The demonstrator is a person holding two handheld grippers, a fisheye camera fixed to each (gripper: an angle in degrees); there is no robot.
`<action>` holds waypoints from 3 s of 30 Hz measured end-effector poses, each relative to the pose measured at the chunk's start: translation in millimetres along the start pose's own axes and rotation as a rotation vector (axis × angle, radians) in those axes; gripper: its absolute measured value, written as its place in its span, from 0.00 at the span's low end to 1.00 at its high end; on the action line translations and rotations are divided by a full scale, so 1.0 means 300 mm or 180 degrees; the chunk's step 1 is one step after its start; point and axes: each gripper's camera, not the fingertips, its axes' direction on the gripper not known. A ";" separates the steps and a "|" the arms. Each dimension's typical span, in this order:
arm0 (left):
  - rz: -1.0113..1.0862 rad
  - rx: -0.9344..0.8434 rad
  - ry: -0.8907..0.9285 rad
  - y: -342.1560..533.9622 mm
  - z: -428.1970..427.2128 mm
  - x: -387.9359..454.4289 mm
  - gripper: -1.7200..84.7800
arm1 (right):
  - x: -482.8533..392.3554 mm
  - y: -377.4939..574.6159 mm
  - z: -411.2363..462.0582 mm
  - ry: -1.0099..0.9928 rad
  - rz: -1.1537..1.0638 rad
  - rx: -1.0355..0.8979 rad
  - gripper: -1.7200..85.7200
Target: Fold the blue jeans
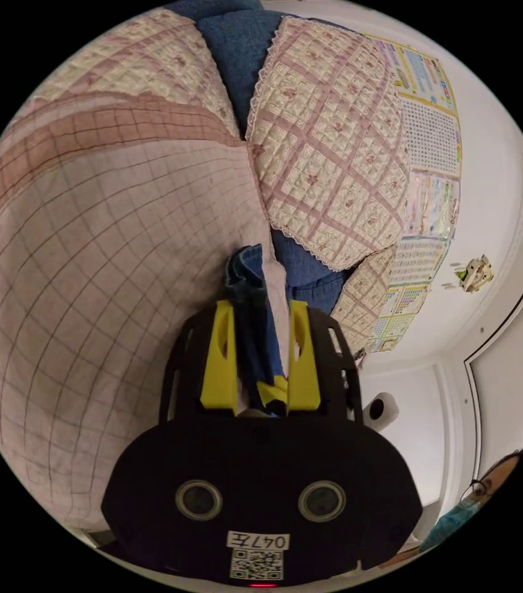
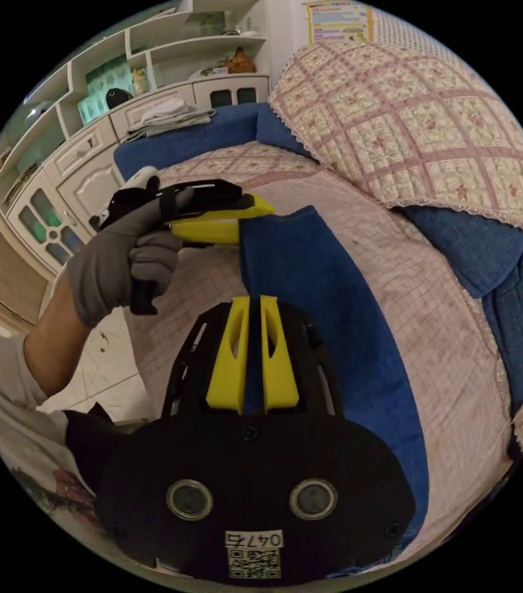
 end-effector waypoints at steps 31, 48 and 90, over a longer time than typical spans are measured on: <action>0.2661 -0.0893 -0.0413 0.638 -0.411 1.270 0.01 | 0.301 0.287 -0.265 0.0116 -0.0428 -0.0373 0.26; 0.3767 -0.1644 -0.1397 1.351 -0.339 1.807 0.01 | 0.411 1.164 -1.151 0.0743 0.1645 0.0599 0.05; 0.3611 -0.1809 -0.1963 1.107 -0.760 2.065 0.02 | 0.453 1.306 -1.489 0.1245 0.1750 -0.0075 0.06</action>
